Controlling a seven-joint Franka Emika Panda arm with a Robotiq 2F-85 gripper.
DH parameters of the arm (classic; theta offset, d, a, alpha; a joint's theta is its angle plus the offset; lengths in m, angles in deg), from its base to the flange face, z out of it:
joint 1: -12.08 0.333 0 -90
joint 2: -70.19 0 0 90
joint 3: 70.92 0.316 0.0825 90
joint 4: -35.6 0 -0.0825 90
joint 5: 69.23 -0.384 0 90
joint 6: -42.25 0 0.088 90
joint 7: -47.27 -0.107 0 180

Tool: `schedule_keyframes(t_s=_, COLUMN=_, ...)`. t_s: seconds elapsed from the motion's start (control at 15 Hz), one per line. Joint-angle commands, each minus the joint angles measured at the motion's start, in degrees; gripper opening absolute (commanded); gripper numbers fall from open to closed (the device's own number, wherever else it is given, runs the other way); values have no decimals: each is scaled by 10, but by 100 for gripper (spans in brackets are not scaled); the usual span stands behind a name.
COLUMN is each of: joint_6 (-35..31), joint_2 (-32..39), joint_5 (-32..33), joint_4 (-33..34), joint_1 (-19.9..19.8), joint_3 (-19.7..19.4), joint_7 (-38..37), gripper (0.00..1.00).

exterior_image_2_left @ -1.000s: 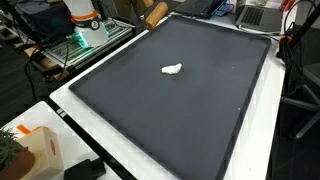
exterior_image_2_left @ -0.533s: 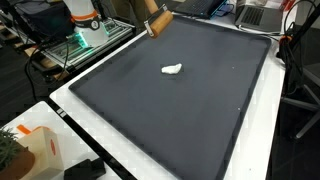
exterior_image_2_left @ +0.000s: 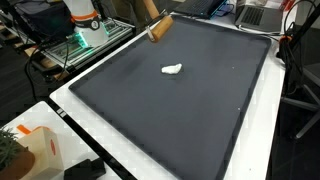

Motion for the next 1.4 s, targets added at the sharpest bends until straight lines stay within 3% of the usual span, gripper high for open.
schedule_keyframes(t_s=0.0, joint_6=26, joint_2=-19, joint_5=15, joint_4=1, joint_1=10, joint_3=-27, joint_7=2, gripper=22)
schedule_keyframes(t_s=0.47, joint_6=139, joint_2=-97, joint_5=-6, joint_4=41, joint_1=18, joint_3=-97, joint_7=46, gripper=22)
schedule_keyframes(t_s=0.73, joint_6=188, joint_2=-127, joint_5=-6, joint_4=51, joint_1=26, joint_3=-94, joint_7=49, gripper=22)
schedule_keyframes(t_s=0.8, joint_6=166, joint_2=-106, joint_5=3, joint_4=46, joint_1=18, joint_3=-90, joint_7=42, gripper=47)
schedule_keyframes(t_s=0.93, joint_6=174, joint_2=-117, joint_5=3, joint_4=46, joint_1=21, joint_3=-90, joint_7=42, gripper=47)
schedule_keyframes(t_s=1.0, joint_6=175, joint_2=-118, joint_5=3, joint_4=46, joint_1=22, joint_3=-90, joint_7=42, gripper=22)
schedule_keyframes(t_s=1.33, joint_6=174, joint_2=-91, joint_5=2, joint_4=61, joint_1=32, joint_3=-69, joint_7=30, gripper=22)
